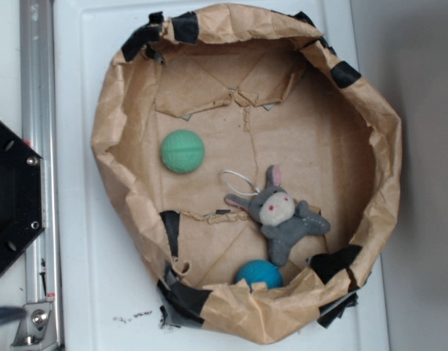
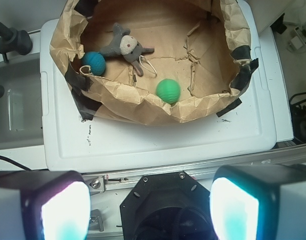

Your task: Grab the green ball.

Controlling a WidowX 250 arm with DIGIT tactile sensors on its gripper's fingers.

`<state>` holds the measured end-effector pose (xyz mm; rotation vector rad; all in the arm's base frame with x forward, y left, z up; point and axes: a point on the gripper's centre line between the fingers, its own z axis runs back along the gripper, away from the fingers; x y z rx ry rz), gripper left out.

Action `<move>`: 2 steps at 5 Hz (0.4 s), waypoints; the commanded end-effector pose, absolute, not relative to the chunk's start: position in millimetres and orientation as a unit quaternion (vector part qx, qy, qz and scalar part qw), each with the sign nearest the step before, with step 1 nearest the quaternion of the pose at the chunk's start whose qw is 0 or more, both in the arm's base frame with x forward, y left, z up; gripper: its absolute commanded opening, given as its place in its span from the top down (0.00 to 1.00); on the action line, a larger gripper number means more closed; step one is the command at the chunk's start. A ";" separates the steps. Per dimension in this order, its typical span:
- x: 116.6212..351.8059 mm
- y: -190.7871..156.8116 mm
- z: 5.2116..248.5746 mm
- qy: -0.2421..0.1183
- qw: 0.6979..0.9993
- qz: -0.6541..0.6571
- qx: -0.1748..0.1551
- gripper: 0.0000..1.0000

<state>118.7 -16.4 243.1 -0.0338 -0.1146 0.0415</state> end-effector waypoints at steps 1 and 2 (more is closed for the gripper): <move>118.7 -16.4 243.1 -0.057 0.998 0.021 -0.017 0.00; 168.7 3.2 220.1 -0.057 0.998 0.029 -0.005 0.00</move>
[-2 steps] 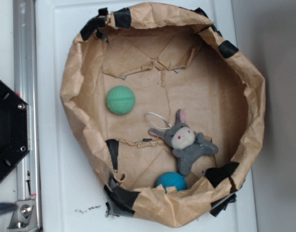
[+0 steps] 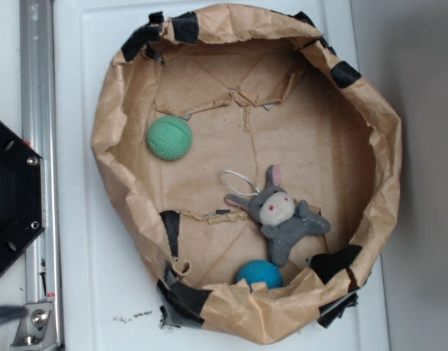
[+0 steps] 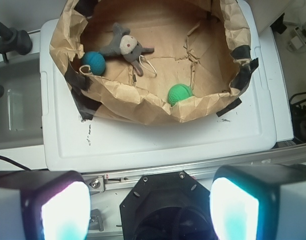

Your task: Grab the green ball.

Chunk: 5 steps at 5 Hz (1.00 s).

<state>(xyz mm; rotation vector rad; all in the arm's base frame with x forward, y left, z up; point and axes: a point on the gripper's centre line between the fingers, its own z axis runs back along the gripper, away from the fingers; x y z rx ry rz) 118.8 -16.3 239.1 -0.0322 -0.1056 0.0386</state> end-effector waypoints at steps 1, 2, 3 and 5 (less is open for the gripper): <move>219.6 8.9 198.9 -0.075 0.997 0.019 0.022 0.00; 262.7 18.3 157.6 -0.073 0.997 -0.003 0.023 0.00; 247.8 23.4 103.6 -0.029 0.997 -0.065 0.020 0.00; 199.1 26.8 44.9 0.021 0.991 -0.133 0.010 0.00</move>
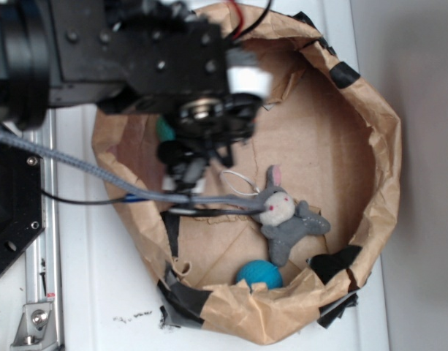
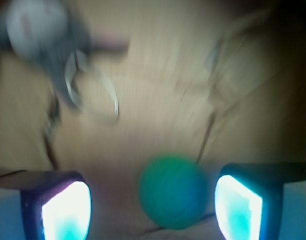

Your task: Grab the green ball.

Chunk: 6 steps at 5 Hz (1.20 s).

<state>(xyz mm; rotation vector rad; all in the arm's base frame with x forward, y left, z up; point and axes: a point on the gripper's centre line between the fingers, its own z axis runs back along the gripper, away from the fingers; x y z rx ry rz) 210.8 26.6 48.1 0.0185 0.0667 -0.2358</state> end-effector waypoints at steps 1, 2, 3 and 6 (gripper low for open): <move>202.2 28.0 34.4 -0.010 0.990 -0.132 0.042 0.26; 214.6 30.9 37.0 -0.062 0.991 -0.111 0.028 1.00; 220.9 32.0 28.3 -0.059 0.990 -0.118 0.046 1.00; 226.8 34.2 40.0 -0.067 0.991 -0.098 0.058 1.00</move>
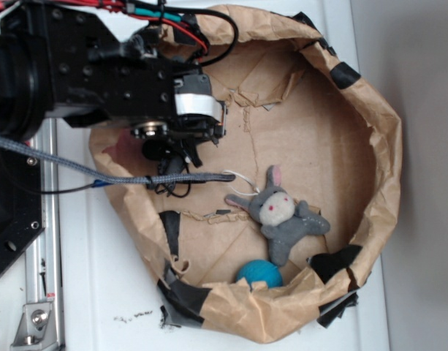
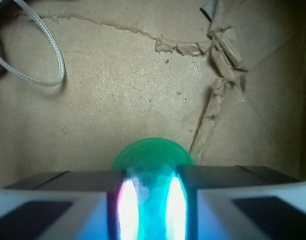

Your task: Grab the green ball.

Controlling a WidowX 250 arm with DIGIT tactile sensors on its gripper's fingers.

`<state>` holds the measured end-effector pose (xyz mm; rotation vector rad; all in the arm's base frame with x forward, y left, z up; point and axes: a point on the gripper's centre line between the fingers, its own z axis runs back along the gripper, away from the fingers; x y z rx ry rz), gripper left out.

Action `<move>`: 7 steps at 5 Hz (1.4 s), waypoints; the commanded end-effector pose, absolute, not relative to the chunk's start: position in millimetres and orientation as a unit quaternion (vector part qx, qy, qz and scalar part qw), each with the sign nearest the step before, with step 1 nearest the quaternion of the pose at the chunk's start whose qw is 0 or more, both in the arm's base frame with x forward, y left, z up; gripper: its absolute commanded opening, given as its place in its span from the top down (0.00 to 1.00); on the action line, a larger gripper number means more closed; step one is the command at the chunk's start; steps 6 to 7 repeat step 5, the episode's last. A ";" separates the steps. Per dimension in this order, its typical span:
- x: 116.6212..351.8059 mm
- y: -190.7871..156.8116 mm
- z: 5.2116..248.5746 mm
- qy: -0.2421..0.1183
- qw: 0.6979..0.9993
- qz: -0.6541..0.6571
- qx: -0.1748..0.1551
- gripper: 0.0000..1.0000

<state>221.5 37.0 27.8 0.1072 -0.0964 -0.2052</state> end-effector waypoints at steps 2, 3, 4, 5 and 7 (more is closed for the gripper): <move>268.0 3.7 141.9 -0.120 0.992 0.001 0.031 1.00; 272.1 -0.8 192.8 -0.117 0.993 0.015 0.004 1.00; 272.6 -5.3 196.6 -0.100 0.995 0.020 -0.008 1.00; 270.5 -9.6 189.1 -0.095 0.995 0.018 -0.001 1.00; 270.5 -9.6 189.1 -0.095 0.995 0.018 -0.001 1.00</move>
